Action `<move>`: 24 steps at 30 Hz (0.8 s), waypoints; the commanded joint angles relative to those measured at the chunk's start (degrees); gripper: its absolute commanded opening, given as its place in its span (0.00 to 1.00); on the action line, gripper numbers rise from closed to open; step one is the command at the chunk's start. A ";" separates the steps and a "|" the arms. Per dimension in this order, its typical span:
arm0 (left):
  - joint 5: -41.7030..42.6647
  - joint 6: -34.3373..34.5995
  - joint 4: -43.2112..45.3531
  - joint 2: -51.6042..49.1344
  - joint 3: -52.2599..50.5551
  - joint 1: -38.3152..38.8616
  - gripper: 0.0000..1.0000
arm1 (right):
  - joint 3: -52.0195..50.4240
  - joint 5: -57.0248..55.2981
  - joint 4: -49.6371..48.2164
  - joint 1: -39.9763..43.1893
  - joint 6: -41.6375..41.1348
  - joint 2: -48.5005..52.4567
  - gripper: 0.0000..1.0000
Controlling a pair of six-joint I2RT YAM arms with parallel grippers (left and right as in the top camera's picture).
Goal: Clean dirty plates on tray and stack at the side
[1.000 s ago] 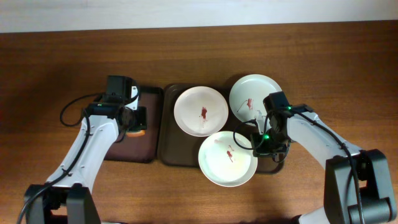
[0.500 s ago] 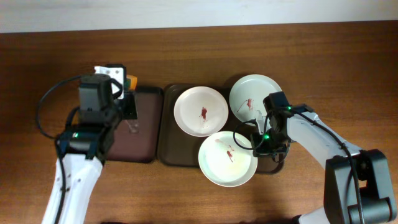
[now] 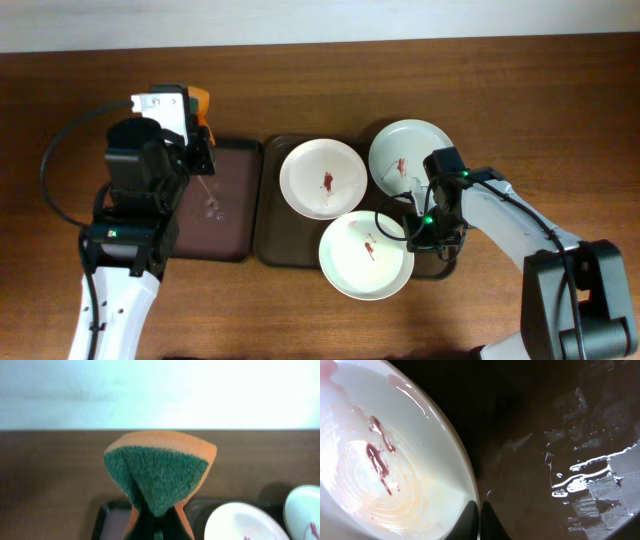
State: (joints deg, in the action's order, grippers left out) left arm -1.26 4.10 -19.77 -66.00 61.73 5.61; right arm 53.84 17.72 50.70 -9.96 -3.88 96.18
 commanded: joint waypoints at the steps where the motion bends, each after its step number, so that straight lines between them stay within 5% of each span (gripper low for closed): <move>1: -1.40 0.13 4.83 0.44 0.90 -0.02 0.00 | 0.70 -0.15 -0.13 -0.59 0.00 0.68 0.04; 10: -2.23 0.13 -7.45 -3.87 0.87 -0.02 0.00 | 0.70 -0.15 -0.15 -0.59 0.00 0.68 0.04; 15: -2.21 0.15 -21.84 -16.04 0.87 -0.02 0.00 | 0.70 -0.15 -0.13 -0.59 0.00 0.68 0.04; 24: 1.29 6.71 -30.21 -31.67 0.87 0.04 0.00 | 0.70 -0.15 -0.13 -0.59 0.00 0.68 0.04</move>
State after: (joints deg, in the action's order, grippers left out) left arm -2.11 8.27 -48.56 -96.14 62.22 5.61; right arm 53.87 17.72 50.70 -9.96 -3.88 96.18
